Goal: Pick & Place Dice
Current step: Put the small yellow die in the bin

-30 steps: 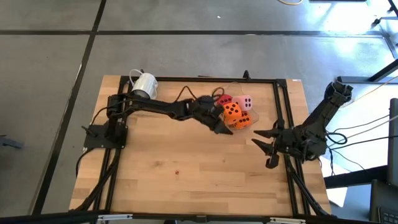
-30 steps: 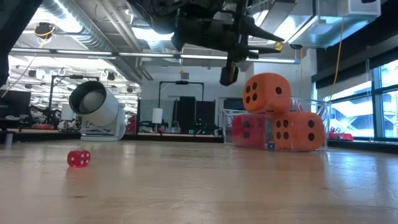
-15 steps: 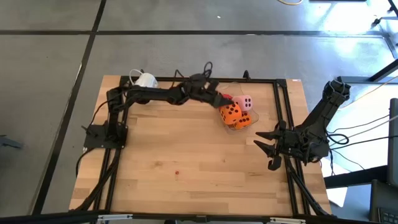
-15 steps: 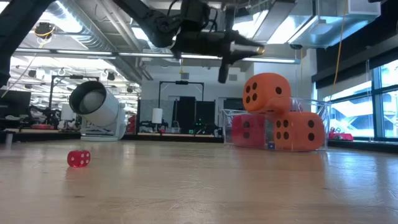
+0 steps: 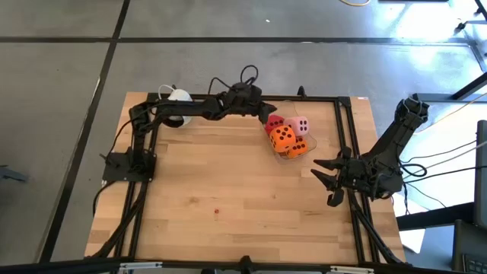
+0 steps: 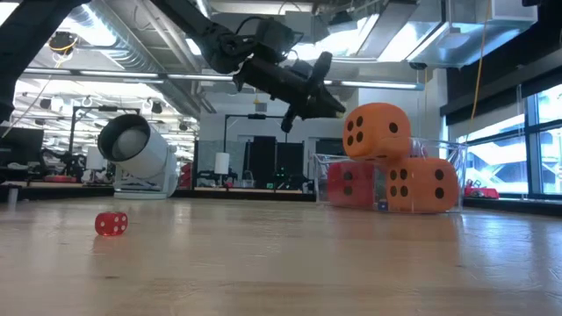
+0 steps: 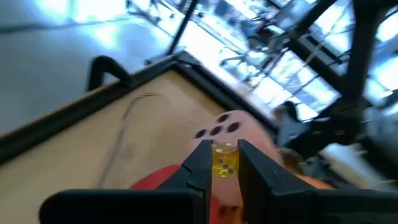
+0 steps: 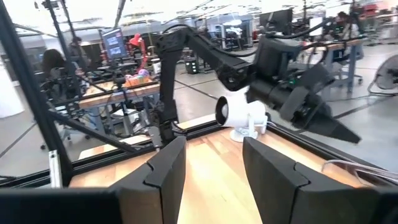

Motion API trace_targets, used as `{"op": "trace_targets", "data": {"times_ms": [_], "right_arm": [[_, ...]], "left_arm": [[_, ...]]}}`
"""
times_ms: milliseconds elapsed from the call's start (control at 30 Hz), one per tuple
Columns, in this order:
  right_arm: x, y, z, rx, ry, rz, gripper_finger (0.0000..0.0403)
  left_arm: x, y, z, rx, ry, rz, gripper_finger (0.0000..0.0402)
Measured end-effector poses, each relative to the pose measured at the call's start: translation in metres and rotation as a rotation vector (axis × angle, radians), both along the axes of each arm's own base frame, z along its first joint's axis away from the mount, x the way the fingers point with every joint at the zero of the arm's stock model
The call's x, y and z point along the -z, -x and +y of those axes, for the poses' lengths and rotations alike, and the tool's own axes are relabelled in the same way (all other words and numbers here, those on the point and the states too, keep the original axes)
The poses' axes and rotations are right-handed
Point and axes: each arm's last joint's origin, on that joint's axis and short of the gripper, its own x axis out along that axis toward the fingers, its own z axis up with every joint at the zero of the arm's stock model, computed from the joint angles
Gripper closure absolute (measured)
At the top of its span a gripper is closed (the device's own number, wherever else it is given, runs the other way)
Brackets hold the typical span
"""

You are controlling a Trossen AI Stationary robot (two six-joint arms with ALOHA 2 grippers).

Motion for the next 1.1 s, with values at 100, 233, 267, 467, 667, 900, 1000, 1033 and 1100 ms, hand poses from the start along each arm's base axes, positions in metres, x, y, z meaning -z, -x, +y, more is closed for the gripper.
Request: {"op": "trace_targets", "data": {"times_ms": [100, 233, 267, 467, 667, 900, 1000, 1033, 1100], "right_arm": [[0.0, 0.0, -0.001, 0.023, -0.016, -0.004, 0.0243], [0.0, 0.0, -0.001, 0.034, -0.043, -0.013, 0.0243], [0.0, 0.0, -0.001, 0.033, -0.05, -0.016, 0.0243], [0.0, 0.0, -0.002, 0.038, -0.072, -0.024, 0.0243], [0.0, -0.003, -0.004, 0.053, -0.076, -0.027, 0.0243], [-0.001, -0.005, -0.006, 0.066, -0.082, -0.032, 0.0243], [-0.001, -0.005, -0.006, 0.066, -0.082, -0.032, 0.0243], [-0.001, -0.005, -0.006, 0.064, -0.082, -0.032, 0.0243], [-0.001, -0.005, -0.006, 0.063, -0.082, -0.032, 0.0243]], "left_arm": [[0.002, -0.002, -0.005, -0.035, -0.06, 0.048, 0.0351], [0.006, -0.003, -0.01, -0.053, -0.114, 0.114, 0.0341], [0.008, -0.003, -0.011, -0.064, -0.127, 0.136, 0.0339], [0.015, -0.002, -0.015, -0.134, -0.172, 0.258, 0.0327], [0.018, -0.001, -0.015, -0.125, -0.166, 0.281, 0.031], [0.023, -0.003, -0.015, -0.113, -0.185, 0.293, 0.0283], [0.027, -0.004, -0.015, -0.104, -0.186, 0.308, 0.0274], [0.028, -0.005, -0.014, -0.101, -0.201, 0.313, 0.0271], [0.029, -0.005, -0.015, -0.091, -0.22, 0.324, 0.0268]]}}
